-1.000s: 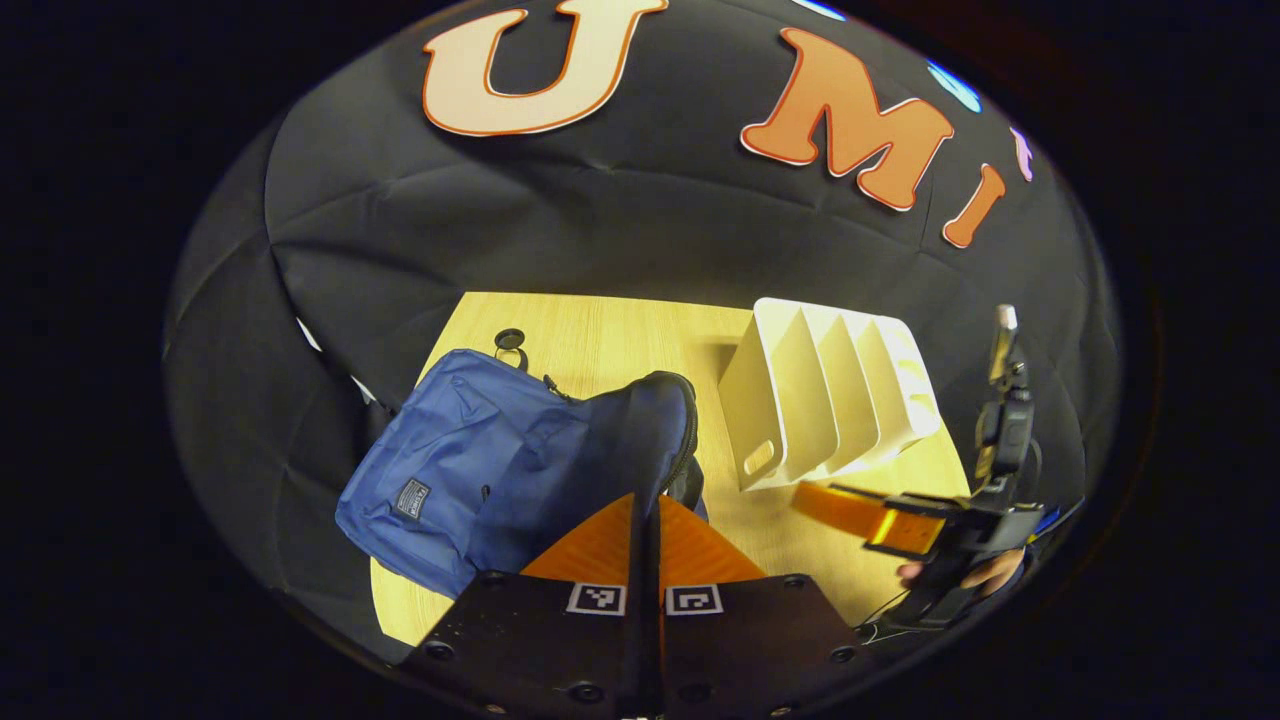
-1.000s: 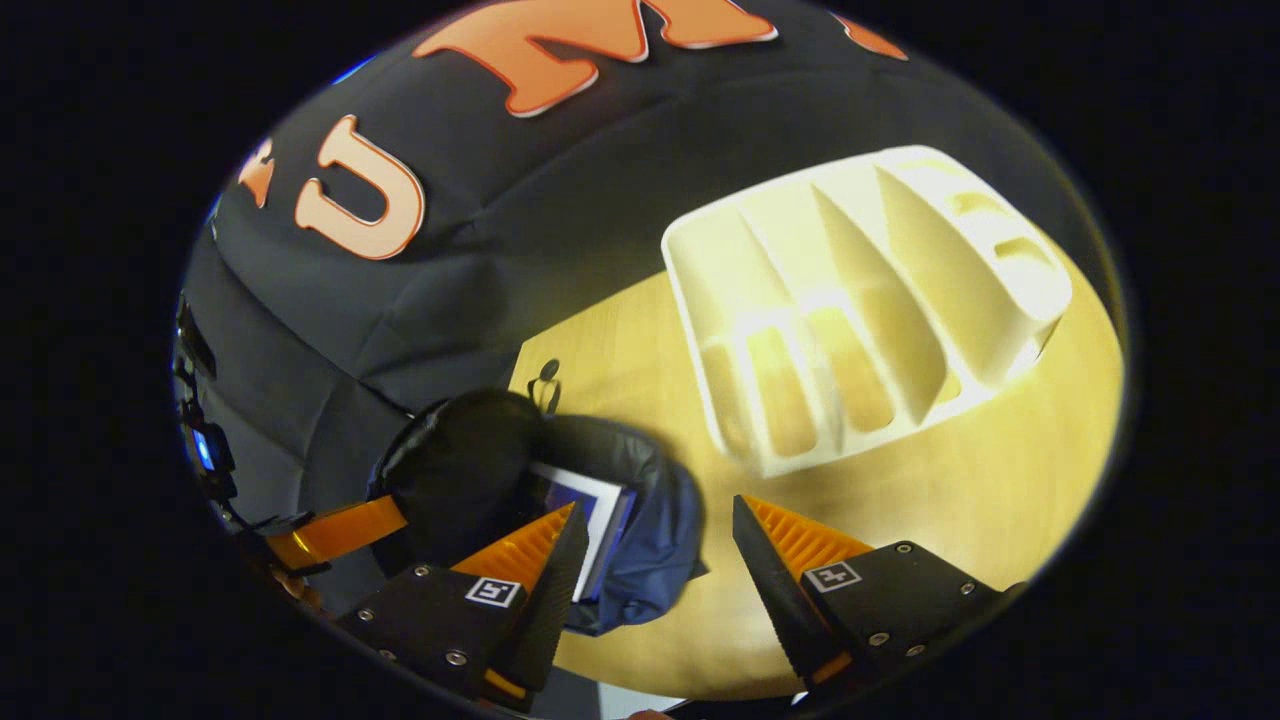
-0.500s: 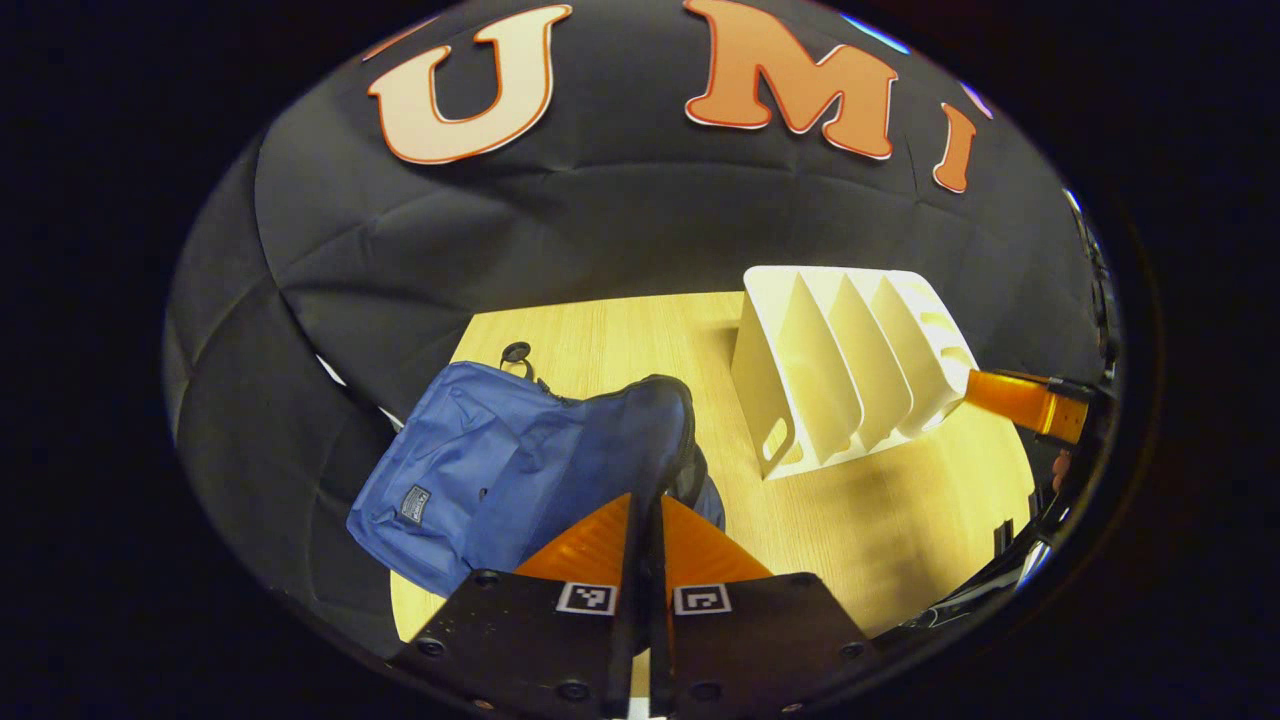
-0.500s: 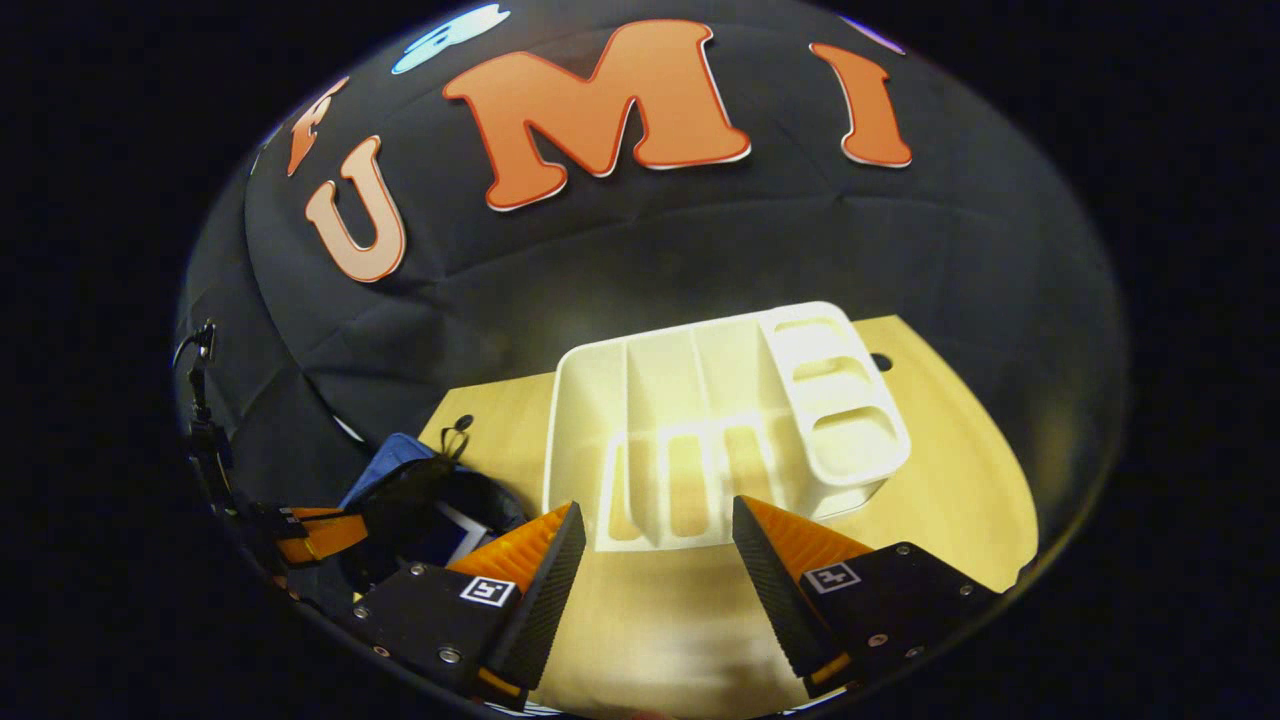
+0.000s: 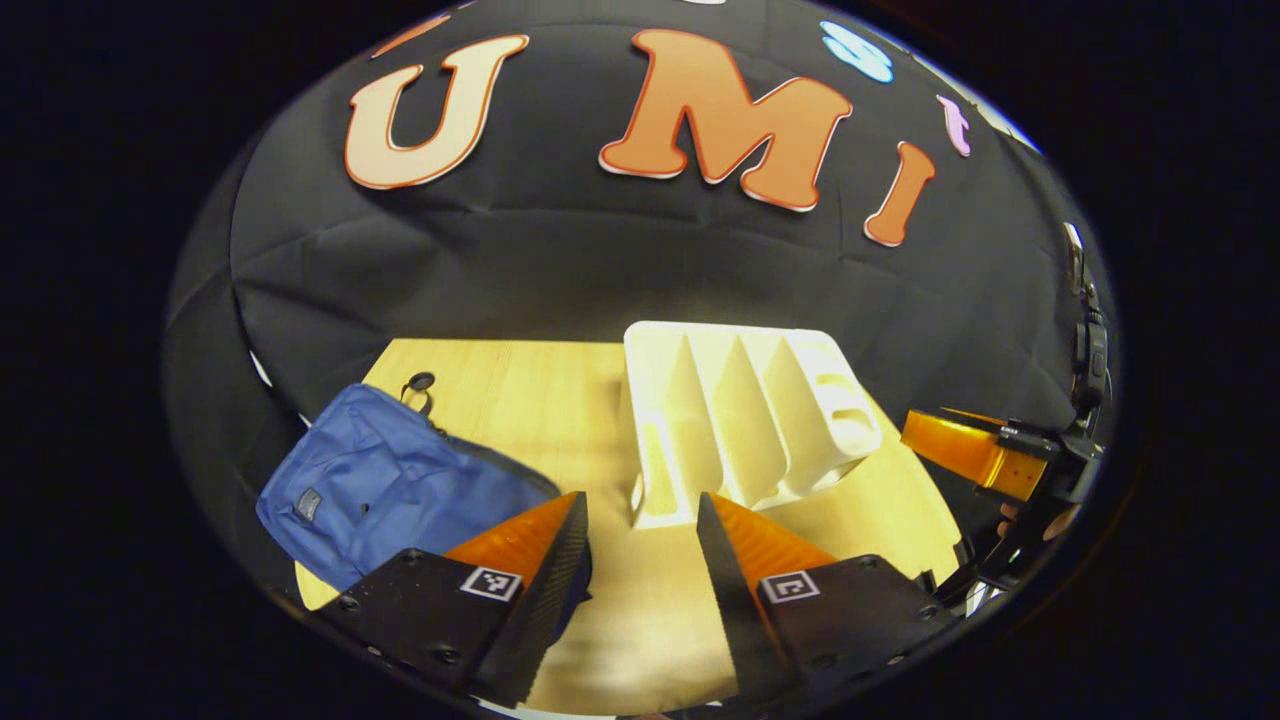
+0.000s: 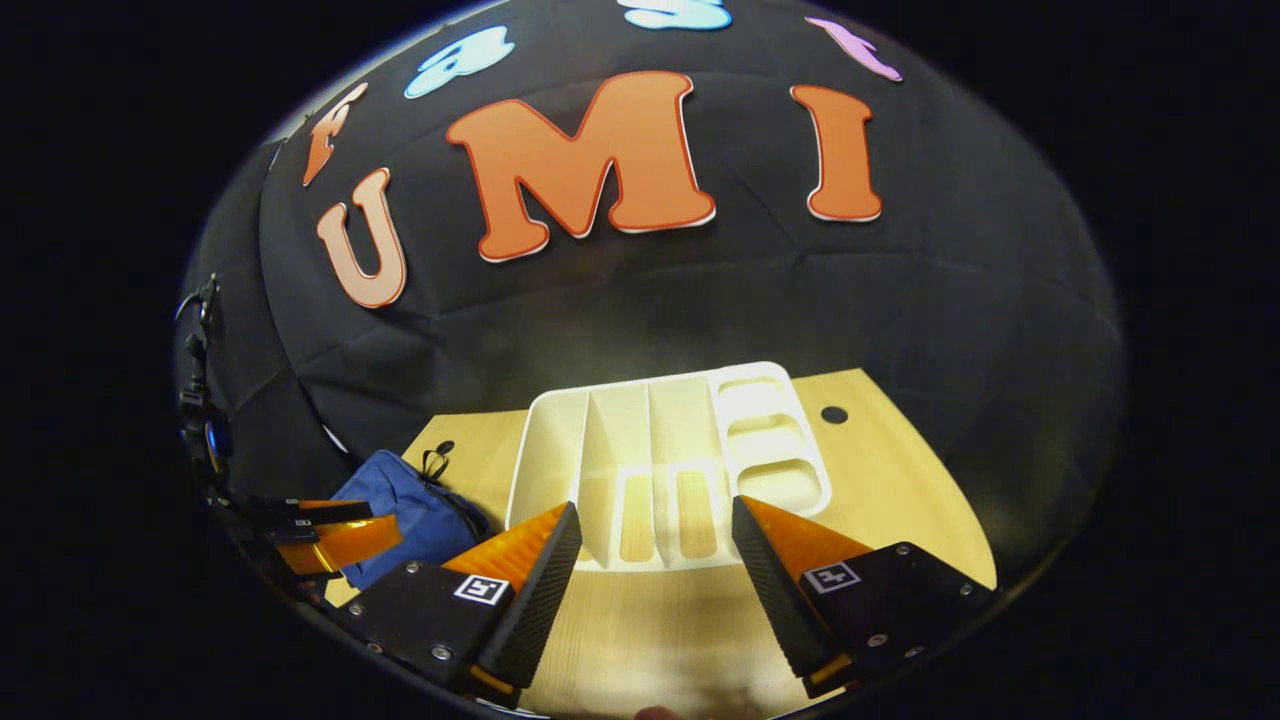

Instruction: Open the schoolbag, grab two books from the bookshelf and put them into the schoolbag.

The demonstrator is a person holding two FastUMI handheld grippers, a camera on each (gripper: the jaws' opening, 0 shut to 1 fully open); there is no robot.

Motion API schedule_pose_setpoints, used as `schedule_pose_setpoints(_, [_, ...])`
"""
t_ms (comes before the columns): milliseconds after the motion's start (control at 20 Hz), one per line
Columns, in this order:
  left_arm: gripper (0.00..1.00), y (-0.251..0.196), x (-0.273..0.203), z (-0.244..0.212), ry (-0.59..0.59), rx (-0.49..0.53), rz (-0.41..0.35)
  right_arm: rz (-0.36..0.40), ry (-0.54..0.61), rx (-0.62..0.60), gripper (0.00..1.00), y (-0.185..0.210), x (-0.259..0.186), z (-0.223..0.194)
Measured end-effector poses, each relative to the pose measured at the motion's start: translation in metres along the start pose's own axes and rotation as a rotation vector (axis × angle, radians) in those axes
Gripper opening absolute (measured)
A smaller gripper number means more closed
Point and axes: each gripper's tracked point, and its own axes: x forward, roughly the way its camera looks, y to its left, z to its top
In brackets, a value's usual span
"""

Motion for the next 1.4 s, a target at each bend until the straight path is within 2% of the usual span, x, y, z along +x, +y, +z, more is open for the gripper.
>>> schedule_pose_setpoints(50, [0.80, -0.008, -0.003, 0.009, -0.037, 0.000, -0.001, -0.008, -0.033, -0.013, 0.91, -0.003, -0.003, 0.009])
schedule_pose_setpoints(250, [0.95, -0.032, -0.012, 0.047, -0.217, 0.025, 0.011, -0.038, -0.156, -0.008, 0.92, -0.016, -0.018, 0.037])
schedule_pose_setpoints(450, [0.95, -0.049, -0.033, 0.078, -0.396, 0.070, 0.044, -0.061, -0.249, -0.067, 0.92, -0.023, -0.031, 0.048])
schedule_pose_setpoints(550, [0.94, -0.048, -0.038, 0.086, -0.472, 0.085, 0.096, -0.066, -0.276, -0.088, 0.92, -0.023, -0.036, 0.049])
schedule_pose_setpoints(650, [0.93, -0.051, -0.038, 0.081, -0.468, 0.093, 0.130, -0.065, -0.286, -0.092, 0.92, -0.017, -0.038, 0.044])
schedule_pose_setpoints(900, [0.93, -0.068, -0.046, 0.075, -0.531, 0.069, 0.126, -0.049, -0.300, -0.121, 0.92, -0.014, -0.039, 0.034])
schedule_pose_setpoints(1100, [0.91, -0.084, -0.047, 0.066, -0.520, 0.079, 0.083, -0.050, -0.299, -0.095, 0.92, -0.016, -0.038, 0.030])
schedule_pose_setpoints(1400, [0.93, -0.088, -0.046, 0.059, -0.492, 0.098, 0.074, -0.028, -0.289, -0.119, 0.92, -0.007, -0.041, 0.023])
